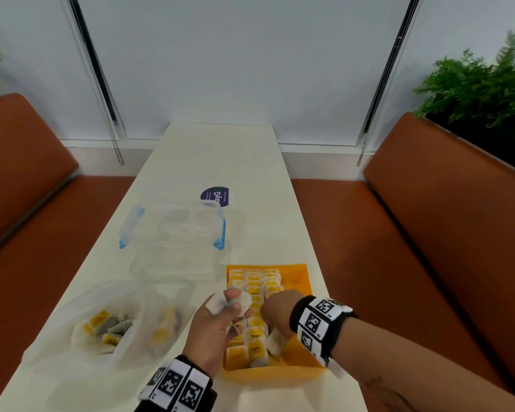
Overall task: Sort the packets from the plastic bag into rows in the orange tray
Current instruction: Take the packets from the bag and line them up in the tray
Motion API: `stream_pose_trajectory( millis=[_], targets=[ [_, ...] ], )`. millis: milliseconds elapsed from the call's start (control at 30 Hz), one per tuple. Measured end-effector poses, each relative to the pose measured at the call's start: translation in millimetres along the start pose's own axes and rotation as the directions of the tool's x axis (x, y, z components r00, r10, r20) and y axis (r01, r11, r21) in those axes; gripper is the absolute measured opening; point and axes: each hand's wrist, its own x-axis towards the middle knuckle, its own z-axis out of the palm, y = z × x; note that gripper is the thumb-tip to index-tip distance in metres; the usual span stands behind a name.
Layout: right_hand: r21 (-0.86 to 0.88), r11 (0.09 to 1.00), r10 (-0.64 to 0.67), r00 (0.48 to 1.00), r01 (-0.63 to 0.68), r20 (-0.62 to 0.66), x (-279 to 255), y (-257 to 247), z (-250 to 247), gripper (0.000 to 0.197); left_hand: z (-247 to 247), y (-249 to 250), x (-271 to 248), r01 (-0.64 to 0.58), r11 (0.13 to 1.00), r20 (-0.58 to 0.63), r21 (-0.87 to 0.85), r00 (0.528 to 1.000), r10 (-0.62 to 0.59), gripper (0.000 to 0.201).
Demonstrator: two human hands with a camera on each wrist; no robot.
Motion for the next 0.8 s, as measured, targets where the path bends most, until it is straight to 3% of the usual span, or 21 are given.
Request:
stream_pose_trajectory(
  millis=[100, 233, 333, 400, 467, 600, 667, 800],
  targets=[
    [-0.029, 1.0, -0.01, 1.0, 0.01, 0.007, 3, -2, 1, 0.034, -3, 2, -1, -0.006, 1.0, -0.008, -0.008, 1.0, 0.006, 0.021],
    [0.027, 1.0, -0.011, 0.999, 0.012, -0.049, -8, 4, -4, 0.014, -5, 3, -2, -0.008, 1.0, -0.021, 0.009, 1.0, 0.008, 0.019],
    [0.208, 0.975, -0.032, 0.977, 0.076, -0.21, -35, 16, -14, 0.014, -6, 3, 0, 0.025, 1.0, -0.014, 0.009, 1.0, -0.025, 0.018],
    [0.344, 0.929, 0.01, 0.922, 0.134, -0.386, -55, 26, -21, 0.01, -7, 1, 4, 0.053, 0.999, -0.009, 0.01, 0.999, -0.053, 0.016],
    [0.435, 0.873, 0.063, 0.833, 0.221, -0.549, -70, 33, -24, 0.011, -5, -2, 6, 0.069, 0.997, 0.003, 0.025, 0.998, -0.069, 0.013],
    [0.497, 0.745, 0.074, 0.686, 0.444, -0.724, -80, 33, -16, 0.012, 6, -6, 9, 0.071, 0.997, 0.058, 0.013, 0.996, -0.071, 0.015],
    [0.508, 0.707, 0.089, 0.65, 0.493, -0.755, -79, 30, -8, 0.01, 12, -5, 10, 0.07, 0.998, 0.084, 0.001, 0.994, -0.07, 0.02],
    [0.564, 0.642, 0.163, 0.627, 0.52, -0.762, -73, 30, 4, 0.01, 17, -4, 13, 0.06, 0.998, 0.126, 0.023, 0.99, -0.063, 0.033]
  ],
)
